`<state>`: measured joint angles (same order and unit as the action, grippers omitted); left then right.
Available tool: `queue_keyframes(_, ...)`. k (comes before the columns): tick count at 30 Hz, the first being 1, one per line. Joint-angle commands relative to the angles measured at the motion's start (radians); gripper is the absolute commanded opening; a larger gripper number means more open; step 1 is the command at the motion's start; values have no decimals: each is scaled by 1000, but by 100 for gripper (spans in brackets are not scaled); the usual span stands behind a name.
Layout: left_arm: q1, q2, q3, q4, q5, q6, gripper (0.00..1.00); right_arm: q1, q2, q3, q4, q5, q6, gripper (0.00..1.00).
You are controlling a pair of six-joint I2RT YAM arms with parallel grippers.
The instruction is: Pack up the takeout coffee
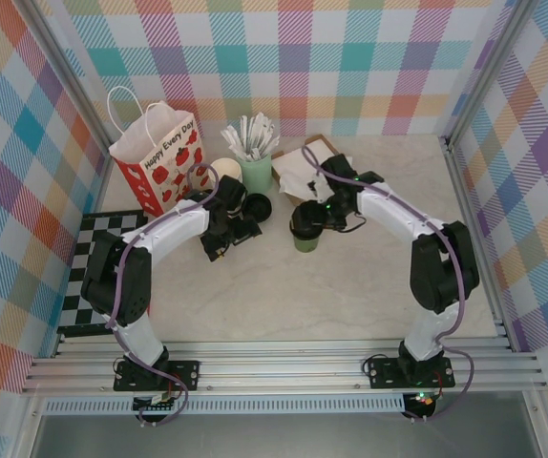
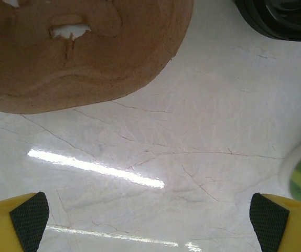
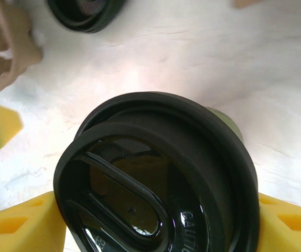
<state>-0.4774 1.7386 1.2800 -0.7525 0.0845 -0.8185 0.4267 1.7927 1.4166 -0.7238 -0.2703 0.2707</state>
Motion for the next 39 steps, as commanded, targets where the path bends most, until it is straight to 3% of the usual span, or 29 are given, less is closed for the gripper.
queue_keyframes(1,-10,-43,24,-24,-30,14,100,-108,-55,-50,-20,9,-30,74)
queue_keyframes(8,-8,-100,9,-10,-101,7,100,-358,-36,-43,24,-50,-43,75)
queue_keyframes(15,-7,-203,-62,77,-148,26,100,-476,123,151,15,-45,-30,75)
queue_keyframes(27,5,-274,-112,112,-146,101,100,-495,406,518,-61,-73,1,76)
queue_keyframes(39,17,-315,-116,126,-118,125,100,-495,442,616,-99,-75,6,84)
